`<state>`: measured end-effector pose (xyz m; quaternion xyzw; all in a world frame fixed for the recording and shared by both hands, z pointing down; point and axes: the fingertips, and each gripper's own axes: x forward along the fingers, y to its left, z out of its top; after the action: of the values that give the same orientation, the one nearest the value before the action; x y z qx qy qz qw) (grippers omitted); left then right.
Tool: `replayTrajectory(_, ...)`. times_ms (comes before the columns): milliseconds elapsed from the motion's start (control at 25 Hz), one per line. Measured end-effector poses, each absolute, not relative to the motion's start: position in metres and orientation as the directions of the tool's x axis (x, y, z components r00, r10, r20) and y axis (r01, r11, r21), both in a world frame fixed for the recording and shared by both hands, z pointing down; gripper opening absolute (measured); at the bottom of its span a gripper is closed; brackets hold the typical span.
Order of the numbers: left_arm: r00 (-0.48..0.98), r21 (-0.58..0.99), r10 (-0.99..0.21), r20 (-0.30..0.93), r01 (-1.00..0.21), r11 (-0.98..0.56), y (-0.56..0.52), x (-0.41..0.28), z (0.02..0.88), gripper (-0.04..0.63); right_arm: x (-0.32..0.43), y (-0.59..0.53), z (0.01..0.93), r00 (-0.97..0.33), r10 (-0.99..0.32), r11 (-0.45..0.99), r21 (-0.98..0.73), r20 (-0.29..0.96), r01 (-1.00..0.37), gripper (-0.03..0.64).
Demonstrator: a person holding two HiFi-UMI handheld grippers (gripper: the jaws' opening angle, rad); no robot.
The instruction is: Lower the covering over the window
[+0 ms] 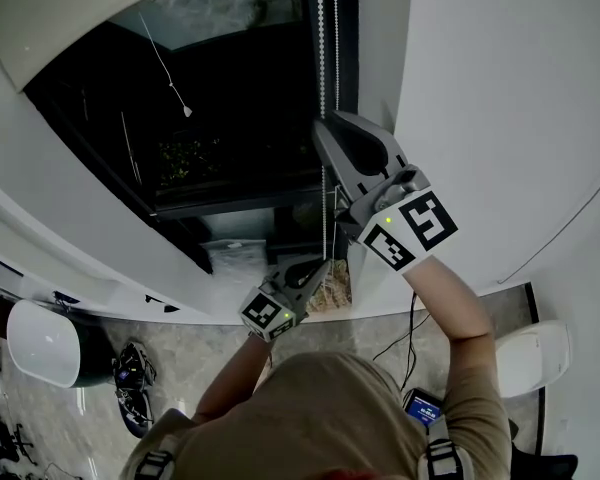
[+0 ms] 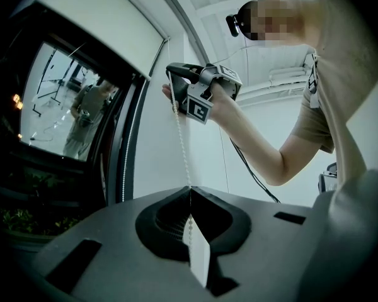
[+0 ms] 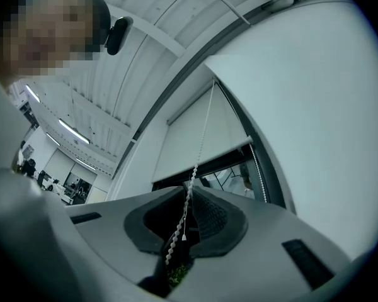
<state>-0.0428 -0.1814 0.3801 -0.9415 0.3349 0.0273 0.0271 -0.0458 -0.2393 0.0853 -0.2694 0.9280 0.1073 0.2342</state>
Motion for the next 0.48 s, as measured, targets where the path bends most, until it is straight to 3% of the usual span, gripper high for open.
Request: replayTrajectory(480, 0.767, -0.039, -0.637, -0.075, -0.64, -0.767, -0.1785, -0.0413, 0.38, 0.017, -0.0484, -0.237, 0.0853, -0.77, -0.449, 0.841, 0.077, -0.454, -0.536, 0.032)
